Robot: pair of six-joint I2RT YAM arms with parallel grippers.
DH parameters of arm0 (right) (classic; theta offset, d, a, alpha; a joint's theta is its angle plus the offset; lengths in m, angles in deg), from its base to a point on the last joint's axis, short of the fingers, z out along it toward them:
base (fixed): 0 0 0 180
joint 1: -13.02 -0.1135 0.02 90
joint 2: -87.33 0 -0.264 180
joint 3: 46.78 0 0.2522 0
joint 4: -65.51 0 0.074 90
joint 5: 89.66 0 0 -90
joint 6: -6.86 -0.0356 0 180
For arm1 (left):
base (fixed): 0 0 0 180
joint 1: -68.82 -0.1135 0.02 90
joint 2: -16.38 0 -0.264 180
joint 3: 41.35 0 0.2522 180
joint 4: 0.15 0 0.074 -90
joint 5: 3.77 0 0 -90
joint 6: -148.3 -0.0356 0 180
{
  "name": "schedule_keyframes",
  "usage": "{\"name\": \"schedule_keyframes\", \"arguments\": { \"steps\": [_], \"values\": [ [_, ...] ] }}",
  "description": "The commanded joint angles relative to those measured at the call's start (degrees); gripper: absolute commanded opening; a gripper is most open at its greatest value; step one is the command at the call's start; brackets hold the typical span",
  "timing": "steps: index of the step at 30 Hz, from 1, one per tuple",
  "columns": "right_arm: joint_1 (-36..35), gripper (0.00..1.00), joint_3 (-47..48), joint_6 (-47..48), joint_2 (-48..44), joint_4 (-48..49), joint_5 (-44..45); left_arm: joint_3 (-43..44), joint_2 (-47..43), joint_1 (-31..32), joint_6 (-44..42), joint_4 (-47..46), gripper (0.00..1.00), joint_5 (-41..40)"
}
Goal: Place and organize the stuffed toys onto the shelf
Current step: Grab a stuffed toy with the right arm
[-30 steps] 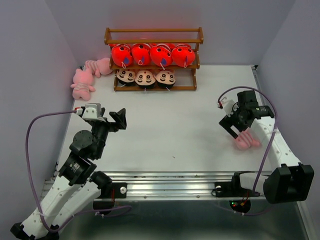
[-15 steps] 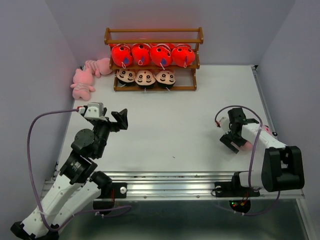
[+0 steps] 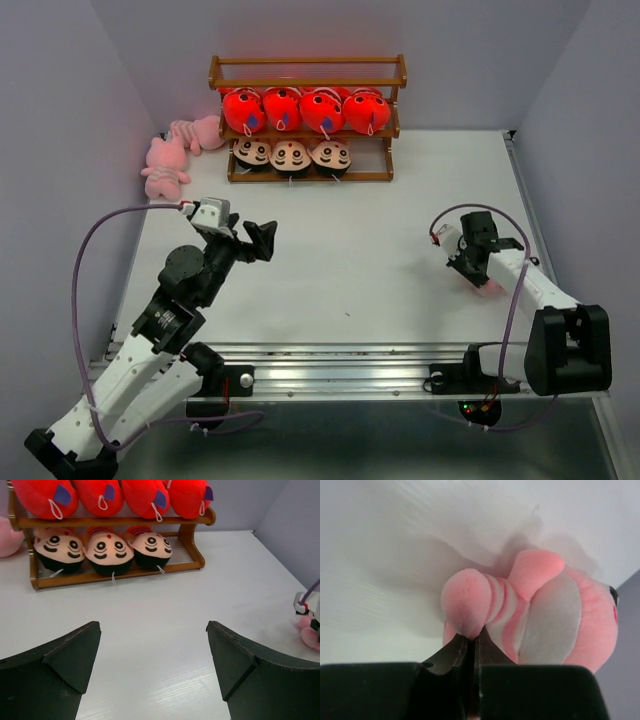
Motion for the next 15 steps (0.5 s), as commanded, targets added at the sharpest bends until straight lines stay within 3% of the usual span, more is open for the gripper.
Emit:
{"name": "schedule_keyframes", "arguments": {
  "steps": [1,6,10,15],
  "values": [
    [0.2,0.01,8.9,-2.9,-2.6,-5.4,-19.6,-1.5,3.1,-0.7,2.8,-7.2,0.99,11.1],
    [-0.4,0.01,16.1,-6.0,-2.8,-9.9,-33.7,-4.8,7.2,-0.7,11.2,-15.4,0.99,21.8],
    [-1.7,0.01,19.3,-5.2,-3.7,-12.2,-45.5,-13.7,12.3,-0.7,28.9,-33.2,0.99,29.8],
    [-3.9,0.01,19.4,-1.2,-6.5,-12.1,-53.7,-14.6,23.9,1.0,42.7,-43.8,0.99,34.6]
  ]
}}
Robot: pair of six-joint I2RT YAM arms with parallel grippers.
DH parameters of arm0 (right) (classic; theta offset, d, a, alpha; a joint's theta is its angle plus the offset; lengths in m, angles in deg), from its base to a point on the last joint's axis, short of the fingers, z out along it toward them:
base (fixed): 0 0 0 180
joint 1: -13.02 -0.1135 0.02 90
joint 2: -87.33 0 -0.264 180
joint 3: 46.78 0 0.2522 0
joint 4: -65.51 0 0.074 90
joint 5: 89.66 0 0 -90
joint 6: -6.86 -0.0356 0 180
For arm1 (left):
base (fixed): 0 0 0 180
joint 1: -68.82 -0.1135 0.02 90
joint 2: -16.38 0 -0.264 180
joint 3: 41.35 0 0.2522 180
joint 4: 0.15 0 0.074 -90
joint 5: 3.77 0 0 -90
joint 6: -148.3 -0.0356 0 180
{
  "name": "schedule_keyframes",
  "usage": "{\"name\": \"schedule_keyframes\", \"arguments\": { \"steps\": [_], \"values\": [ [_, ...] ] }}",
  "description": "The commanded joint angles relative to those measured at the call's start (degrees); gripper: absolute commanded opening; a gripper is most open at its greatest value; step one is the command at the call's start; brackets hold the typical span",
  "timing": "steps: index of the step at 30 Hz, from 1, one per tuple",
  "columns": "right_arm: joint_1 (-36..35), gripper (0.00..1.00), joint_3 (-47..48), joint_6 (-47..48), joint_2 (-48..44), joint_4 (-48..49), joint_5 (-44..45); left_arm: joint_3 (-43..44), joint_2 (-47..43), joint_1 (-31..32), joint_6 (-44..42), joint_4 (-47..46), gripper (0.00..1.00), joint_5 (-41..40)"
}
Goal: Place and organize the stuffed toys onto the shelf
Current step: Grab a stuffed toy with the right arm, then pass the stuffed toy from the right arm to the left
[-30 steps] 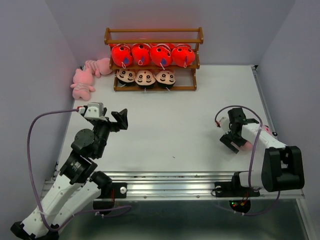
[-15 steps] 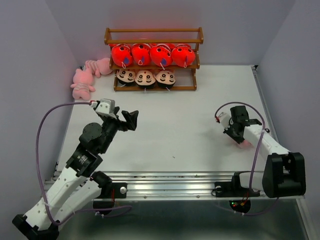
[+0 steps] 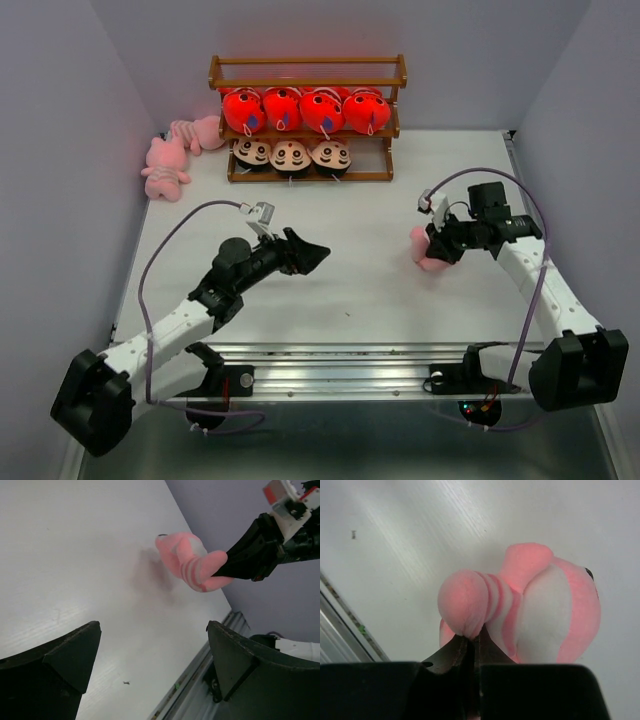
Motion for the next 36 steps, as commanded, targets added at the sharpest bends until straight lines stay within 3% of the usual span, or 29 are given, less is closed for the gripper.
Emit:
{"name": "schedule_keyframes", "arguments": {
  "steps": [1,10,16,27,30,34,35,36],
  "values": [
    [-2.5,0.01,1.6,3.1,-3.6,-1.5,-12.4,0.6,8.5,2.4,14.9,-16.4,0.99,6.8],
    [-14.1,0.02,-3.2,-0.8,-4.6,6.7,-4.8,11.4,24.1,14.2,27.4,-14.5,0.99,-3.4],
    [-16.7,0.04,-2.8,0.2,-4.0,6.6,-3.2,15.0,32.0,15.0,34.1,-14.1,0.99,-2.1],
    [-18.4,0.06,-3.3,-0.1,-4.7,7.3,-4.2,21.9,39.3,16.3,37.3,-12.1,0.96,0.7],
    [-18.4,0.07,-3.4,-0.1,-4.9,7.3,-4.5,24.2,42.2,16.7,37.7,-12.3,0.73,2.7],
    [-18.4,0.08,-3.4,-0.1,-5.2,6.7,-5.0,25.0,45.8,16.7,38.7,-15.2,0.52,4.3],
    [-18.4,0.08,-3.6,-0.2,-5.4,6.6,-5.1,24.5,46.8,16.7,39.7,-17.5,0.3,4.9],
    [-18.4,0.09,-3.7,-0.2,-5.6,6.5,-5.0,24.2,47.3,16.6,40.3,-18.6,0.18,5.1]
  ]
}}
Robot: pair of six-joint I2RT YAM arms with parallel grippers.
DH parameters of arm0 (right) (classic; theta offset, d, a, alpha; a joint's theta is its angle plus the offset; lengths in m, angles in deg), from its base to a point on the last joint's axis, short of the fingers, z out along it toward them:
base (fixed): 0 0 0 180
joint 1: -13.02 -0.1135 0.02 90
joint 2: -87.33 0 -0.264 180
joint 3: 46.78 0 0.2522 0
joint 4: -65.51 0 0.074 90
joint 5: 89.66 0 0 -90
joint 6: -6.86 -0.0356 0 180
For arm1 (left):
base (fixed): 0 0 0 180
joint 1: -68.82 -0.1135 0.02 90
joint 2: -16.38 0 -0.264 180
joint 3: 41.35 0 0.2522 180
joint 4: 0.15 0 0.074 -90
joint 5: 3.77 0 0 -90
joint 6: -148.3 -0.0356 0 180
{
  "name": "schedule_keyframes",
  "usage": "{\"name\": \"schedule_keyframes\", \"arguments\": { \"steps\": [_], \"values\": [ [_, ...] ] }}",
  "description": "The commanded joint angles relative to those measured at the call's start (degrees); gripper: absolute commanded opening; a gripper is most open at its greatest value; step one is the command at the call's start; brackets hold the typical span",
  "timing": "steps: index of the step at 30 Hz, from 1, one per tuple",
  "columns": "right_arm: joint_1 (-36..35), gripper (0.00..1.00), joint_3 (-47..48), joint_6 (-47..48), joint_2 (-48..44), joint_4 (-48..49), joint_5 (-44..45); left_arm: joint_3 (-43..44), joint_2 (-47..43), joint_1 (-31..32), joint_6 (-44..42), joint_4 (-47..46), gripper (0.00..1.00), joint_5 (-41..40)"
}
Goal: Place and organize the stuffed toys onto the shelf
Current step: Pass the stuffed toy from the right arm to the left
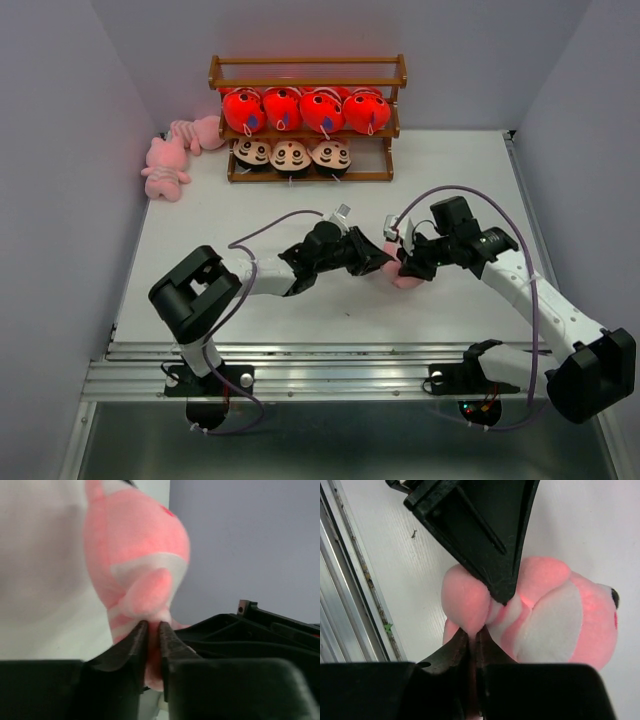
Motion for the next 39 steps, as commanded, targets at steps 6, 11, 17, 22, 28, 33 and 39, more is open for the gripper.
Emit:
{"name": "schedule_keyframes", "arguments": {
  "steps": [6,11,17,22,28,33,39],
  "values": [
    [-0.6,0.27,-1.5,0.7,-4.0,1.8,-2.6,0.7,1.7,0.5,0.9,-10.5,0.0,4.3],
    [-0.6,0.38,-3.1,0.3,-5.7,1.9,-2.6,-0.8,-1.1,-0.4,-5.0,-12.0,0.0,4.5],
    [-0.6,0.39,-3.5,-0.3,-5.5,2.5,-3.3,-4.6,-4.7,-1.0,-9.4,-17.7,0.0,5.2],
    [-0.6,0.4,-2.5,-0.4,-4.9,2.4,-3.8,-6.2,-5.4,-1.6,-9.5,-20.8,0.0,6.3],
    [-0.6,0.66,-2.9,-0.5,-5.2,2.1,-3.9,-7.2,-5.5,-2.2,-10.2,-21.2,0.0,6.9],
    [-0.6,1.0,-2.8,-0.1,-6.2,0.7,-4.6,-8.2,-6.2,-2.9,-12.1,-20.7,0.0,7.6],
    [1.4,1.0,2.9,-0.1,-6.9,-4.8,-7.4,-10.3,-9.6,-4.2,-21.2,-16.8,0.0,9.8]
  ]
}}
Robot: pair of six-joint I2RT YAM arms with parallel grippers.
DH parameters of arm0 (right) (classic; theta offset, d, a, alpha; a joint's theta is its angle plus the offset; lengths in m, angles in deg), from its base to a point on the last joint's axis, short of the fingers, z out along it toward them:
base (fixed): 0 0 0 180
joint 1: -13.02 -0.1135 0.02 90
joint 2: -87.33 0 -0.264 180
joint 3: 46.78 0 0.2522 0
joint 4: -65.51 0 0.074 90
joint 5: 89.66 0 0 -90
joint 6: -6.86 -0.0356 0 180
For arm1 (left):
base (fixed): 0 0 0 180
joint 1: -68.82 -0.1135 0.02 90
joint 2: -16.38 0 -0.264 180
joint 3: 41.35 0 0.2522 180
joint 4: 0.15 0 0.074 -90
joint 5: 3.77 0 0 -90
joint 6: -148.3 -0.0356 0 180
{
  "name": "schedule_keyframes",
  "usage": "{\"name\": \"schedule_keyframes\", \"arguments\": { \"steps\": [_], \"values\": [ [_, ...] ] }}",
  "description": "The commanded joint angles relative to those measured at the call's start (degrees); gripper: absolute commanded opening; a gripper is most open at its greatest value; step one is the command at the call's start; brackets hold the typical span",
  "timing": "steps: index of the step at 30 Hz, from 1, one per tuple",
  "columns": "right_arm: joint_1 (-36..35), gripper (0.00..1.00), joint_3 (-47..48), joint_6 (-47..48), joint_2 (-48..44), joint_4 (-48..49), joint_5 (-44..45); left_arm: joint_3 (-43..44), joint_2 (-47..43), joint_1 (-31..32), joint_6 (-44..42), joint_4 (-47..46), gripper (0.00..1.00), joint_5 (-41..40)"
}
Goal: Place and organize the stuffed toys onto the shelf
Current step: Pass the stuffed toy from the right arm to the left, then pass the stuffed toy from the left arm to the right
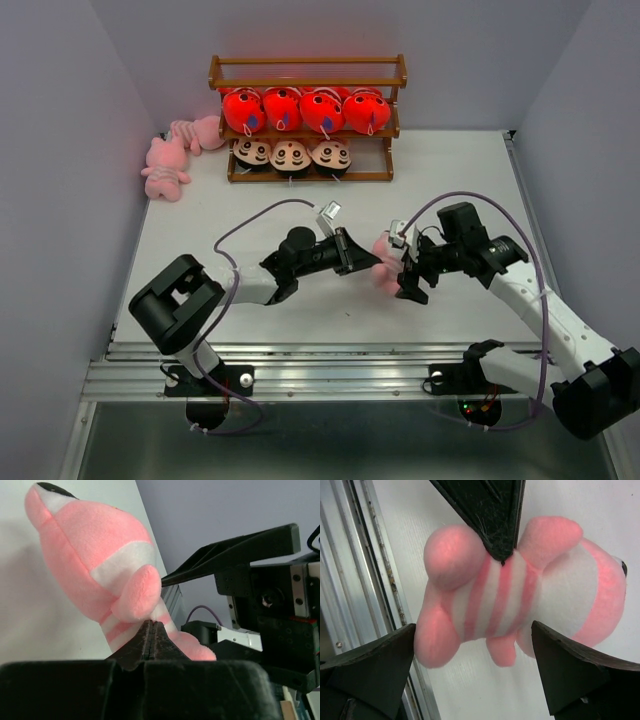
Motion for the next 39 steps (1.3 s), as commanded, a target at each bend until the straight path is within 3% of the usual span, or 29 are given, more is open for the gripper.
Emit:
{"name": "schedule_keyframes", "arguments": {
  "steps": [1,7,15,20,24,29,37,39],
  "values": [
    [1.3,1.0,7.8,0.2,-1.8,-4.6,-3.8,-1.3,-5.5,-1.0,-9.4,-0.6,0.0,3.4],
    [3.3,1.0,12.1,-6.0,-0.7,-1.7,-1.5,-2.8,-11.8,-1.6,-29.0,14.9,0.0,4.5],
    [3.9,1.0,9.4,-15.0,4.5,3.6,-4.3,-7.1,-20.0,-1.6,-42.7,20.3,0.0,1.9],
    [3.9,1.0,7.1,-14.7,8.3,5.4,-11.2,-7.9,-23.9,-1.5,-44.6,20.3,0.0,2.8],
    [3.9,1.0,5.5,-16.1,9.7,8.0,-8.8,-8.0,-25.8,-1.6,-45.1,20.3,0.0,2.9],
    [3.9,1.0,5.4,-18.2,12.2,9.9,-12.5,-8.2,-26.8,-1.5,-44.6,19.1,0.0,4.3],
    [3.9,1.0,7.6,-21.2,17.0,13.8,-14.0,-10.0,-27.8,-1.5,-41.2,11.5,0.0,7.1],
    [3.9,0.94,7.9,-21.4,17.7,14.1,-14.7,-10.2,-27.7,-1.5,-40.9,10.5,0.0,7.2]
  ]
}}
